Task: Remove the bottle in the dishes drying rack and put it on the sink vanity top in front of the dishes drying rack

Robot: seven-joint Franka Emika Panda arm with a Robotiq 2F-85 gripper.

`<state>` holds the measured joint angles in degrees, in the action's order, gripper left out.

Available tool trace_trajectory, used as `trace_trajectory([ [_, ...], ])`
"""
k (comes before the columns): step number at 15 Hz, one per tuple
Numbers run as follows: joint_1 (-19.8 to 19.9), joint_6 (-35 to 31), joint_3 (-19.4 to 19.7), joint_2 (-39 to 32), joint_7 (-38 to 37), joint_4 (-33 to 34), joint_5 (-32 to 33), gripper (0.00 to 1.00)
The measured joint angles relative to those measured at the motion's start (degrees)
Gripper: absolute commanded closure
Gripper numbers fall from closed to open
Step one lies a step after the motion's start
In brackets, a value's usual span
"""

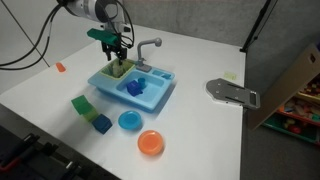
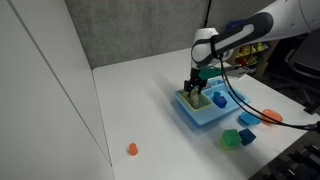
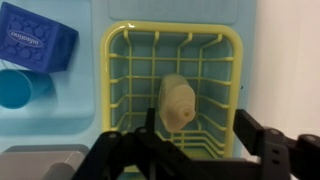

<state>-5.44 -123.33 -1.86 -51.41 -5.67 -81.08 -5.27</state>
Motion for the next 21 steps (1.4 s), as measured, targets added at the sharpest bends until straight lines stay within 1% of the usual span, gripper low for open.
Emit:
trace_trajectory([
  [5,-0.2,0.0,0.1,-0.6,-0.4,0.2,0.0,0.91],
  [6,-0.2,0.0,0.1,-0.6,-0.5,0.2,0.0,0.94],
  [7,-0.2,0.0,0.2,-0.5,-0.6,0.2,0.0,0.91],
  [8,-0.2,0.0,0.3,-0.3,-0.6,0.2,0.0,0.94],
  [9,-0.2,0.0,0.4,0.0,-0.6,0.0,0.0,0.93],
  [10,-0.2,-0.3,0.4,0.5,-0.6,-0.4,0.0,0.94],
  [12,-0.2,-1.5,0.4,2.0,-0.6,-2.2,0.0,0.93],
  [16,-0.4,-4.5,0.4,6.4,-0.6,-8.0,0.1,0.93],
  [21,-0.4,-8.4,0.7,13.2,-0.6,-17.1,0.3,0.93],
])
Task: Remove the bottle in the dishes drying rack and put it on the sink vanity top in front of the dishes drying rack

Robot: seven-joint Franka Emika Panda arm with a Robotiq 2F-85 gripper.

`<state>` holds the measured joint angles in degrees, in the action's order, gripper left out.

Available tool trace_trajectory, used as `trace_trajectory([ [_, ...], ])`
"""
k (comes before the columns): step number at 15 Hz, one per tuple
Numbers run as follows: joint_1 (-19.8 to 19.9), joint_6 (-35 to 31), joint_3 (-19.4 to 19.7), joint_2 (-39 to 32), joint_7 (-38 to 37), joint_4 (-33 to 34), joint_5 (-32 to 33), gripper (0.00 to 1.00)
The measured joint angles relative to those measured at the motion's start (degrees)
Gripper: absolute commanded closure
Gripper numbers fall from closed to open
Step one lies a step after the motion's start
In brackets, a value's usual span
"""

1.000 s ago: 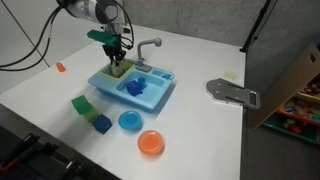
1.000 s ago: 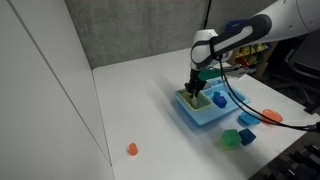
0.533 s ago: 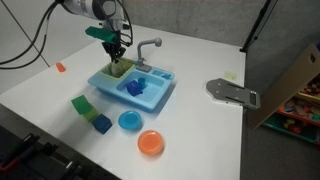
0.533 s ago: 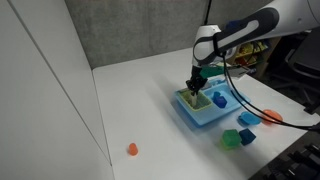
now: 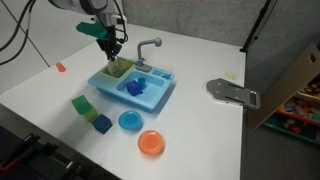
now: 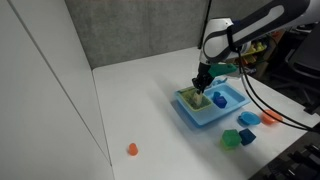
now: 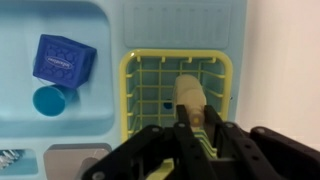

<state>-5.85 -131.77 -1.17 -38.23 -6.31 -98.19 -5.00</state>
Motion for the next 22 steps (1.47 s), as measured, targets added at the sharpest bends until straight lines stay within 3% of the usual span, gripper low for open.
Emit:
trace_trajectory([
  [11,0.4,-4.8,2.1,16.4,-0.7,-19.0,0.3,0.93],
  [22,0.5,-8.6,2.1,18.6,-0.7,-25.7,1.2,0.93],
])
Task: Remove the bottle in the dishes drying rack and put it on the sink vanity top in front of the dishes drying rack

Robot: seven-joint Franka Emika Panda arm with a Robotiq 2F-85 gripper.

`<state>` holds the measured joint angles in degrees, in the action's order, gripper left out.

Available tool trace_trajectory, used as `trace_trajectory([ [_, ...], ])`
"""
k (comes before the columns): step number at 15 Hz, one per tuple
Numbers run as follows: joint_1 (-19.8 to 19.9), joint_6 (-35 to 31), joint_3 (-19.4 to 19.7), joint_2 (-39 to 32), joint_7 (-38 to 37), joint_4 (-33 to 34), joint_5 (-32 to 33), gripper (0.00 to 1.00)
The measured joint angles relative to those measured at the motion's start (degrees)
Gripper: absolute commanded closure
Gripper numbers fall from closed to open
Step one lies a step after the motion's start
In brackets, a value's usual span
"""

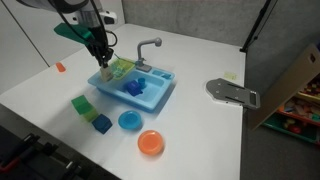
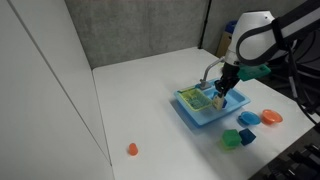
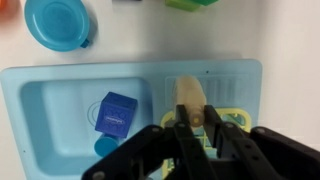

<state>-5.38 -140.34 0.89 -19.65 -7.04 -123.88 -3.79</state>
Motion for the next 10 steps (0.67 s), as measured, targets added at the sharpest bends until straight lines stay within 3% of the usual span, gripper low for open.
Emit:
trace_trajectory([
  [10,0.0,-0.9,-0.1,-0.7,0.0,-0.1,1.1,0.93],
])
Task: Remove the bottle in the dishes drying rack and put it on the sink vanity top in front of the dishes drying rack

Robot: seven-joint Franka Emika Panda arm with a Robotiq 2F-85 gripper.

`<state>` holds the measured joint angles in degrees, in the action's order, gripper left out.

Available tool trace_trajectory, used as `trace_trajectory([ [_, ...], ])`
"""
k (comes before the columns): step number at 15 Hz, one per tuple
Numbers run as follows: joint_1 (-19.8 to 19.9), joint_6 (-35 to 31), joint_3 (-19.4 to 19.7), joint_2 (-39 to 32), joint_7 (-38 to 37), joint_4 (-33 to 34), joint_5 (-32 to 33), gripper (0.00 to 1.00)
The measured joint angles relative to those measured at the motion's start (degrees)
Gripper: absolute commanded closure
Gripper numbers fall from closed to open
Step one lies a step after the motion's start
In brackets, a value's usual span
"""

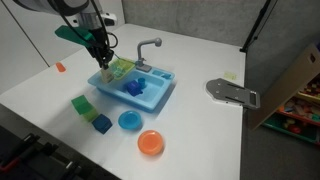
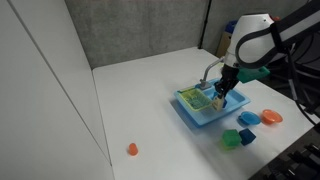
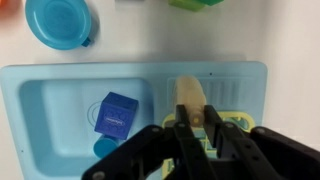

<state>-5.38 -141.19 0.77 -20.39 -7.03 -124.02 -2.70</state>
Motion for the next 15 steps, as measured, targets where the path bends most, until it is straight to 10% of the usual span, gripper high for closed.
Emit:
trace_trajectory([
  [13,0.0,-3.0,0.0,-2.0,0.0,0.0,1.6,0.92],
  [14,0.0,-3.1,0.0,-2.0,0.0,0.0,1.6,0.87],
  [15,0.0,-3.1,0.0,-2.0,0.0,0.0,1.6,0.53],
])
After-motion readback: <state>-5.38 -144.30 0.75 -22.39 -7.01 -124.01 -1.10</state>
